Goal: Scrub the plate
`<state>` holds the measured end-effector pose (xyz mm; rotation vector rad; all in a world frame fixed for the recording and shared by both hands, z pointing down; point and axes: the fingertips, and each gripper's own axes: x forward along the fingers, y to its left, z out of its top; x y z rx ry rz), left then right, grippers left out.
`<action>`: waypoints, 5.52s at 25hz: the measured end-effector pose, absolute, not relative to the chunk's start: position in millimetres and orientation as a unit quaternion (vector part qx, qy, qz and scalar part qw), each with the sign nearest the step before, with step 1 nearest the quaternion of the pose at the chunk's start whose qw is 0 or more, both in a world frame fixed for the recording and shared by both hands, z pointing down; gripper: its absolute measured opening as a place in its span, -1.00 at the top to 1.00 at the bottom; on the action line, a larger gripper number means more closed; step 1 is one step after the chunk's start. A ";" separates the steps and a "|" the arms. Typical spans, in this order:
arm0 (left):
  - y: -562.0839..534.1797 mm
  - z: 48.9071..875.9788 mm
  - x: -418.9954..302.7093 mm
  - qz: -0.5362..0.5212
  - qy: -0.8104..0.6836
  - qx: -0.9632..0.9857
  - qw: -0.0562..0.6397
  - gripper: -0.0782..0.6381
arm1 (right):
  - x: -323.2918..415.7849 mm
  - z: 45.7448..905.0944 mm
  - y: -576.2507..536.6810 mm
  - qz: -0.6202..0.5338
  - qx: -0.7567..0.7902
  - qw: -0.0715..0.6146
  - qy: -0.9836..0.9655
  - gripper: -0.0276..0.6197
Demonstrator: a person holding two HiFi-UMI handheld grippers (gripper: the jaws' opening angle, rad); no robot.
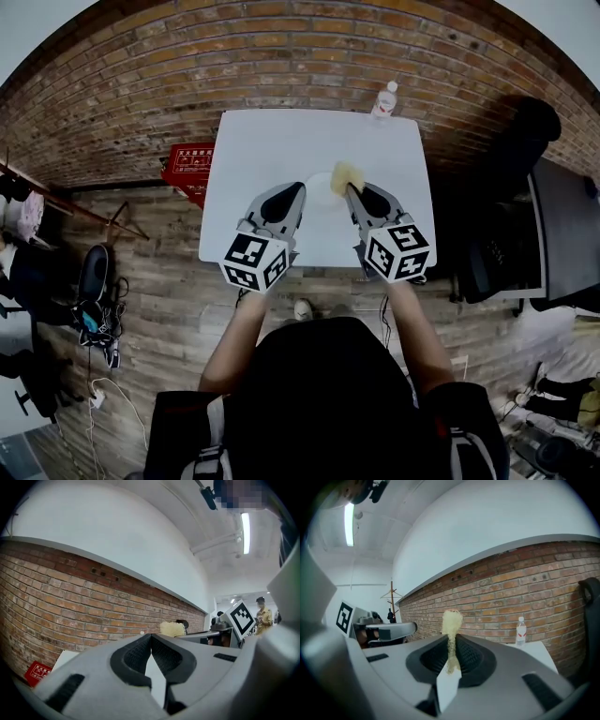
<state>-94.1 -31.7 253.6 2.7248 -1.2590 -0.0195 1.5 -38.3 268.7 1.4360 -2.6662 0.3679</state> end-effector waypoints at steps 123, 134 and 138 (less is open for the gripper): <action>-148.1 604.6 -8.4 0.346 -0.209 0.907 0.115 -0.34 | 48.3 537.5 -166.3 0.344 0.424 0.178 -0.818 0.79; -144.9 609.1 -8.4 0.343 -0.211 0.906 0.131 -0.34 | 47.0 548.0 -165.6 0.356 0.412 0.197 -0.815 0.79; -145.5 608.9 -8.9 0.341 -0.210 0.907 0.130 -0.34 | 43.4 551.9 -169.9 0.359 0.405 0.211 -0.814 0.79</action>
